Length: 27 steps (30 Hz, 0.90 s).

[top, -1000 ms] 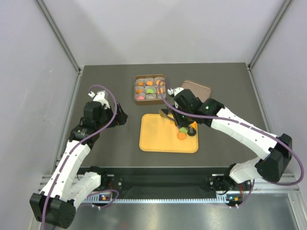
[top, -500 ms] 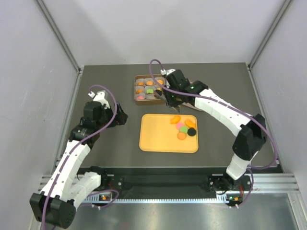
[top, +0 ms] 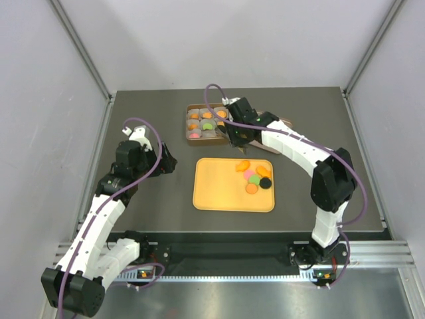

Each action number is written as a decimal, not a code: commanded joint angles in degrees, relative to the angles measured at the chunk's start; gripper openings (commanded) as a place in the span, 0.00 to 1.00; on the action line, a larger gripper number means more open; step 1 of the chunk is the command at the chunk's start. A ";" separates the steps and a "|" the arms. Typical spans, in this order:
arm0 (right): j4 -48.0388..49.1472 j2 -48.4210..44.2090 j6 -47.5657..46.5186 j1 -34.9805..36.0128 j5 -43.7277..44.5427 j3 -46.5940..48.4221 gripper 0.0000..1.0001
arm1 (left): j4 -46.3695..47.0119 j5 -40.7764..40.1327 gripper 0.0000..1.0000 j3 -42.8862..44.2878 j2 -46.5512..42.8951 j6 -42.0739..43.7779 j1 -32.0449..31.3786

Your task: Pack the cookies

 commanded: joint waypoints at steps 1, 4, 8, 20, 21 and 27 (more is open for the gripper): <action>3.15 -2.57 -0.01 -0.56 0.51 -0.22 0.33 | 2.15 0.70 0.93 0.08 -0.36 0.11 0.21; 2.97 -3.62 -0.01 -0.56 0.69 -0.58 0.34 | 2.15 0.61 0.93 0.08 -0.36 0.11 0.30; 2.36 -4.24 -0.27 -0.65 0.87 -0.31 0.35 | 2.15 0.52 0.93 0.08 -0.36 0.11 0.30; 0.78 -6.70 -0.27 -0.64 1.31 -0.22 0.37 | 2.15 0.52 0.93 0.08 -0.36 0.11 0.30; 0.60 -6.53 -0.45 -0.64 1.13 -0.05 0.37 | 2.06 0.52 0.93 0.08 -0.36 0.11 0.30; 0.51 -5.91 -0.45 -0.73 1.04 -0.22 0.37 | 2.15 0.52 0.93 -0.01 -0.45 0.11 0.30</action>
